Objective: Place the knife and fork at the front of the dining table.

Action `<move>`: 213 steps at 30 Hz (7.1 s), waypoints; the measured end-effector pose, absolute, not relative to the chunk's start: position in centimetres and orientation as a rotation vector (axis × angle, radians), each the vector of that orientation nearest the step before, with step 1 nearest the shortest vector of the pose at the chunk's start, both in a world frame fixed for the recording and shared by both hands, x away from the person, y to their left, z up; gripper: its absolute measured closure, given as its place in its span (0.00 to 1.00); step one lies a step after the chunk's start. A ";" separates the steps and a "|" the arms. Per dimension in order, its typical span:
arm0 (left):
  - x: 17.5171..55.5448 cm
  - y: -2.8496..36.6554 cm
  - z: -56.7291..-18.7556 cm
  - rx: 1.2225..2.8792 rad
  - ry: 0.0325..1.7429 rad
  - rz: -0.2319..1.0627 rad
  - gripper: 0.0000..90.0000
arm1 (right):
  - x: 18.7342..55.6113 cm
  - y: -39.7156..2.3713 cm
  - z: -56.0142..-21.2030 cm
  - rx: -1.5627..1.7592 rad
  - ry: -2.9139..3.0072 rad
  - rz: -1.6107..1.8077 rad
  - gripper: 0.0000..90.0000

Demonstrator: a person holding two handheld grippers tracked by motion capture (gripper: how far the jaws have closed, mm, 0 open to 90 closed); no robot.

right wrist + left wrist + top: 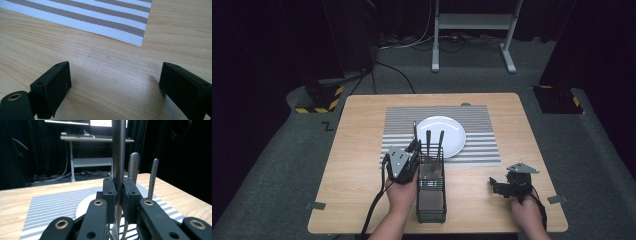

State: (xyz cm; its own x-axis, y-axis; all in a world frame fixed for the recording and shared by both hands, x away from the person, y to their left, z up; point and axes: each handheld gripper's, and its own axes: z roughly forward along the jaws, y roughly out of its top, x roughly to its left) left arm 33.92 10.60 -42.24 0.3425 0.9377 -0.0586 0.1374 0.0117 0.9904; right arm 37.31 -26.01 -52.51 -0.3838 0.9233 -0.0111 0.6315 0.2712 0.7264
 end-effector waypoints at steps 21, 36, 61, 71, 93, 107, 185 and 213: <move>32.6 10.9 -39.3 1.328 0.932 0.908 0.92 | 37.3 -26.0 -52.5 1.401 2.114 0.898 0.11; 31.6 10.2 -37.3 1.316 0.813 0.920 0.92 | 37.3 -26.0 -52.5 1.401 2.115 0.898 0.11; 30.1 14.5 -33.9 1.180 0.818 0.962 0.92 | 37.2 -26.1 -52.5 1.391 2.118 0.896 0.11; 31.0 16.5 -35.0 1.203 0.895 0.978 0.92 | 37.2 -26.1 -52.5 1.391 2.117 0.896 0.11; 34.6 17.1 -40.1 1.308 1.048 0.945 0.92 | 37.3 -26.1 -52.5 1.393 2.119 0.900 0.11; 36.3 16.7 -42.2 1.341 1.100 0.948 0.92 | 37.3 -26.1 -52.5 1.393 2.119 0.900 0.11; 43.3 15.3 -45.9 1.398 1.333 0.895 0.92 | 37.3 -26.0 -52.5 1.391 2.120 0.900 0.11; 46.5 15.1 -46.9 1.422 1.397 0.860 0.92 | 37.3 -26.0 -52.5 1.382 2.129 0.902 0.11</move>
State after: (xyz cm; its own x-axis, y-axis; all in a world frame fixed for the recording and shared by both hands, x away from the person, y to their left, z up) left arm 46.47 15.13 -46.91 0.1068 0.9864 -0.1250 0.3325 0.0830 0.9394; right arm 37.26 -25.99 -52.50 -0.4010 0.9159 -0.0150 0.6262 0.2861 0.7252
